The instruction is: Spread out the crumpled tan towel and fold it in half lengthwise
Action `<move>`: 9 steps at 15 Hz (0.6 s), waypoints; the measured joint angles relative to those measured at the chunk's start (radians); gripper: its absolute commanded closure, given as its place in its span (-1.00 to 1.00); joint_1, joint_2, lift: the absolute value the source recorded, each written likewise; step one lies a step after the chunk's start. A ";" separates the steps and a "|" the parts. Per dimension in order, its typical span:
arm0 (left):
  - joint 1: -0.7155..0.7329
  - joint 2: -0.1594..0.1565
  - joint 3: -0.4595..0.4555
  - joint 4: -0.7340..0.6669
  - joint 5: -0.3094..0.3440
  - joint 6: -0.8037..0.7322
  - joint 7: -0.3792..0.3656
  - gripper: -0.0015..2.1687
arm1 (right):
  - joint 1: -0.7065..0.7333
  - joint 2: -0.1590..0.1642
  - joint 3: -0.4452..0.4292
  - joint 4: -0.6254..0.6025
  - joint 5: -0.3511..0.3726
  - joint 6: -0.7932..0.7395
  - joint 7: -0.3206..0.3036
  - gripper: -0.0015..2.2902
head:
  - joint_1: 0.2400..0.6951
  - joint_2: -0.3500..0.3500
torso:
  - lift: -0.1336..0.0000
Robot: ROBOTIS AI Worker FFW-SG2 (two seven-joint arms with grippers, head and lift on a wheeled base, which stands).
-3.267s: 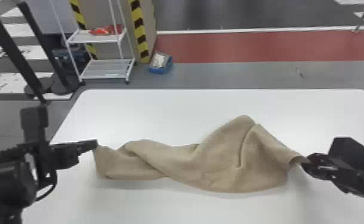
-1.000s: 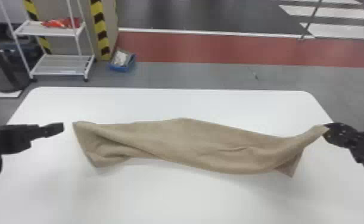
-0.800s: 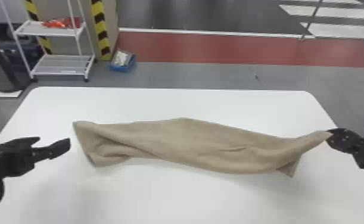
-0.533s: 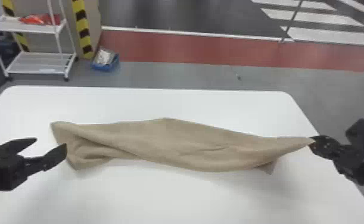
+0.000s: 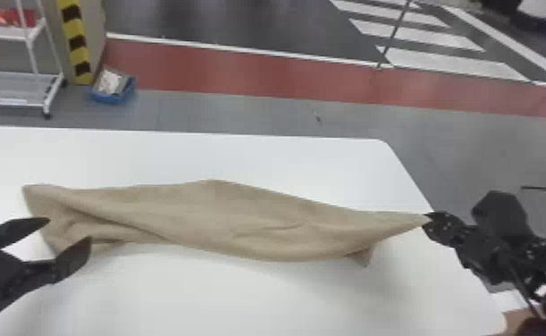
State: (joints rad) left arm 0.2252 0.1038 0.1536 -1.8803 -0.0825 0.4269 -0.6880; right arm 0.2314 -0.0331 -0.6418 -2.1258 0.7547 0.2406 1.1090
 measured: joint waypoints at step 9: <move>0.045 0.010 -0.008 0.005 -0.037 -0.065 -0.044 -0.81 | 0.000 0.009 0.003 0.007 -0.002 0.004 0.000 0.75 | 1.00 -0.87 | -0.86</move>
State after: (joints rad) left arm 0.2698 0.1140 0.1454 -1.8752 -0.1199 0.3615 -0.7317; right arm 0.2313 -0.0244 -0.6384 -2.1190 0.7525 0.2447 1.1086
